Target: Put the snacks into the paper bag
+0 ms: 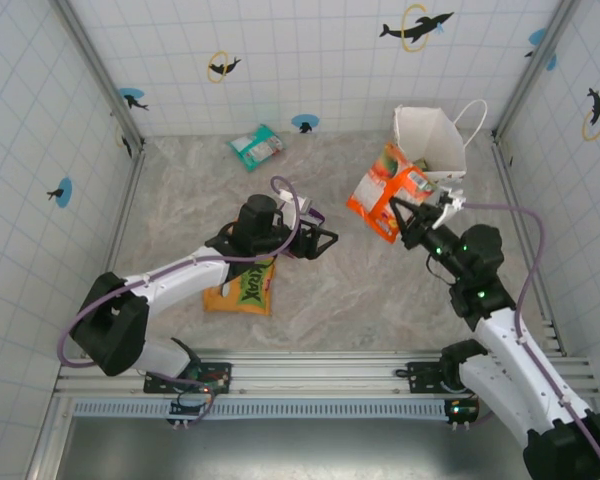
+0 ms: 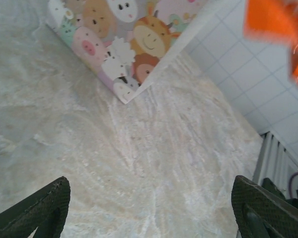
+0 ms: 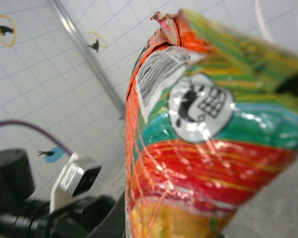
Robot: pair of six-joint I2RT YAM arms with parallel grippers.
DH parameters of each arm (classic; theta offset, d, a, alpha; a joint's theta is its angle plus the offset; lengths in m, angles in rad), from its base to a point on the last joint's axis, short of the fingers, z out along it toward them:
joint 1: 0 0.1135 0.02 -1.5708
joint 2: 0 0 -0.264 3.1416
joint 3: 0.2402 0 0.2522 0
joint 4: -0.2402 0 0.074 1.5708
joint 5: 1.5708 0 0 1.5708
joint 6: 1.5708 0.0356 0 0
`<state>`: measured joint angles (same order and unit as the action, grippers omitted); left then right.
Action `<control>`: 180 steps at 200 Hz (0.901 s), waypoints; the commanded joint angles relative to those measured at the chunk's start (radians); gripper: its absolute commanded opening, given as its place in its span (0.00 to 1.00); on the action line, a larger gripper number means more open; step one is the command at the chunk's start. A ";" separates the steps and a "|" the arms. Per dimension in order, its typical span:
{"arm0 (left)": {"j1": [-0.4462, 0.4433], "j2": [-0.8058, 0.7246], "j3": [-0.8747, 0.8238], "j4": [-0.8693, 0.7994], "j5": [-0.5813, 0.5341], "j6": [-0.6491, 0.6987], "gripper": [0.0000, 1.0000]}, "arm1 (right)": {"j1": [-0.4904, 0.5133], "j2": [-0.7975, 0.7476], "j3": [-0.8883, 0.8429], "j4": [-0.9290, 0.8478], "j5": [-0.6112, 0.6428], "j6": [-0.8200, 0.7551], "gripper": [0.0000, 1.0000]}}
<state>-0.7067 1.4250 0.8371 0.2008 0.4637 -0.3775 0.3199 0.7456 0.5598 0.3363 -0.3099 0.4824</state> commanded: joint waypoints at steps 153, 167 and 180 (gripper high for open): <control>0.003 -0.028 0.066 -0.134 -0.115 0.068 0.98 | -0.341 0.484 0.555 0.023 0.053 -0.171 0.11; 0.003 -0.020 0.076 -0.142 -0.118 0.074 0.98 | -0.340 0.514 0.554 0.023 0.033 -0.169 0.11; 0.003 -0.012 0.087 -0.146 -0.115 0.077 0.98 | -0.340 0.539 0.552 0.025 0.025 -0.169 0.12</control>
<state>-0.7067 1.4044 0.8757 0.0772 0.3611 -0.3355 -0.0208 1.2564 1.0706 0.2745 -0.2379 0.3077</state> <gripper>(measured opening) 0.975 0.181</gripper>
